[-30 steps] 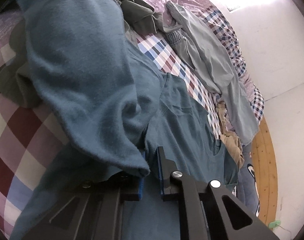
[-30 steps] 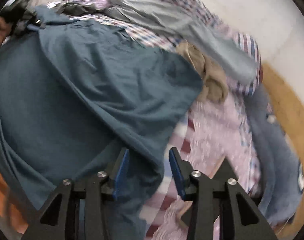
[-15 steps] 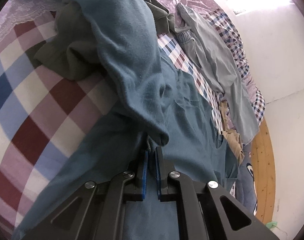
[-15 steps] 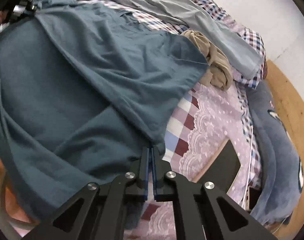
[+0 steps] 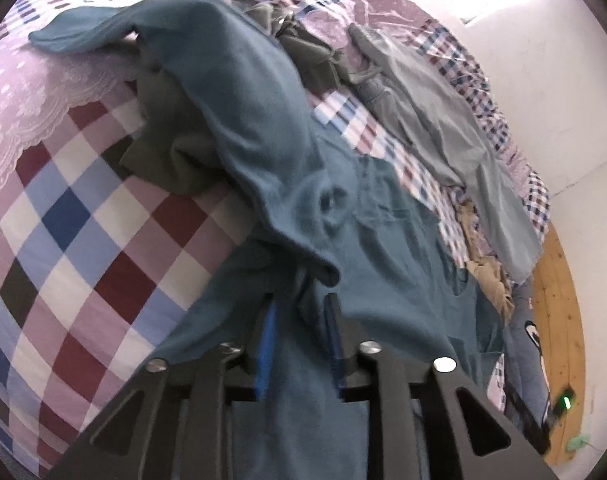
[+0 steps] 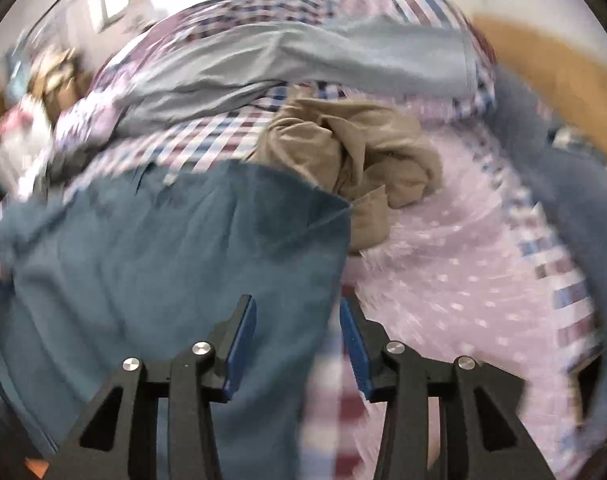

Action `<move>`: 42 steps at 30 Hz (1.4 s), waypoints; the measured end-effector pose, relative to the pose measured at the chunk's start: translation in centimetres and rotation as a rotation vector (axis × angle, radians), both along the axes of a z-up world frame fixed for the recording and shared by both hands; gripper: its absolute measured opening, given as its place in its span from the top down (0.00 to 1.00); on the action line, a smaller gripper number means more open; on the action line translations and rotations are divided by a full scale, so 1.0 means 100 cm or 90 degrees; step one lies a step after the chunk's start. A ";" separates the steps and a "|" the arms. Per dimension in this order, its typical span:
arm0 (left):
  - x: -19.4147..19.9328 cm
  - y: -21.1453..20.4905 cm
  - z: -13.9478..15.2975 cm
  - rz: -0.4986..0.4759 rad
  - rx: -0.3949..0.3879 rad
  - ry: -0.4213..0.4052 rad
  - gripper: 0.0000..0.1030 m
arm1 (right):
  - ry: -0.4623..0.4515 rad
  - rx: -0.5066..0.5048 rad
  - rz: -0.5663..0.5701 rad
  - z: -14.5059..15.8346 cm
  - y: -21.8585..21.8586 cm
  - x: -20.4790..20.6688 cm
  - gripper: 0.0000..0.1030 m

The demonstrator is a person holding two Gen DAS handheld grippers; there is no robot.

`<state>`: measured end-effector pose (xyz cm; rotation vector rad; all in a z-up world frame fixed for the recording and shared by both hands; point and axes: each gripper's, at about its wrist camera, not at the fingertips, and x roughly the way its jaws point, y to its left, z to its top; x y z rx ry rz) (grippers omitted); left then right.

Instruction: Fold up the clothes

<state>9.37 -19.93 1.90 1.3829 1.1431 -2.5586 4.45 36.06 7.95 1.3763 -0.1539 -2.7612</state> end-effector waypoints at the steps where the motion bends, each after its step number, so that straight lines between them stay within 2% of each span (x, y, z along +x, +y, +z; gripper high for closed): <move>1: -0.001 -0.001 0.000 -0.004 0.008 0.002 0.73 | -0.011 -0.028 -0.019 -0.005 0.008 -0.013 0.55; 4: -0.006 0.001 -0.005 -0.024 0.030 -0.001 0.73 | -0.010 -0.067 -0.048 -0.009 0.010 -0.032 0.54; 6: -0.010 0.004 -0.010 -0.037 0.038 -0.009 0.73 | 0.022 -0.070 -0.010 -0.002 -0.007 -0.033 0.54; 8: -0.013 0.007 -0.013 -0.044 0.034 -0.015 0.73 | 0.024 -0.059 0.050 0.001 -0.030 -0.036 0.54; 13: -0.016 0.008 -0.016 -0.050 0.034 -0.009 0.73 | -0.053 0.017 0.194 -0.016 -0.097 -0.051 0.57; 16: -0.017 0.006 -0.018 -0.045 0.039 -0.006 0.73 | -0.091 0.092 0.221 -0.028 -0.114 -0.059 0.57; 20: -0.017 0.004 -0.019 -0.041 0.041 -0.007 0.76 | -0.159 0.121 0.252 -0.041 -0.117 -0.069 0.56; 23: -0.017 0.004 -0.020 -0.040 0.047 -0.008 0.77 | -0.186 0.131 0.245 -0.049 -0.116 -0.072 0.56; 24: -0.017 0.004 -0.020 -0.039 0.048 -0.008 0.77 | -0.187 0.130 0.243 -0.050 -0.117 -0.072 0.60; 25: -0.017 0.003 -0.020 -0.039 0.048 -0.008 0.77 | -0.183 0.129 0.242 -0.051 -0.117 -0.071 0.84; 26: -0.017 0.003 -0.020 -0.039 0.049 -0.008 0.77 | -0.179 0.127 0.241 -0.051 -0.118 -0.071 1.00; 32: -0.016 0.003 -0.021 -0.037 0.050 -0.005 0.79 | -0.126 0.165 0.248 -0.043 -0.127 -0.060 1.00; 38: -0.015 0.001 -0.022 -0.036 0.050 -0.004 0.81 | -0.033 0.216 0.146 -0.010 -0.108 -0.063 1.00; 42: -0.015 0.001 -0.022 -0.038 0.047 -0.003 0.82 | -0.058 0.193 0.117 -0.009 -0.097 -0.076 0.99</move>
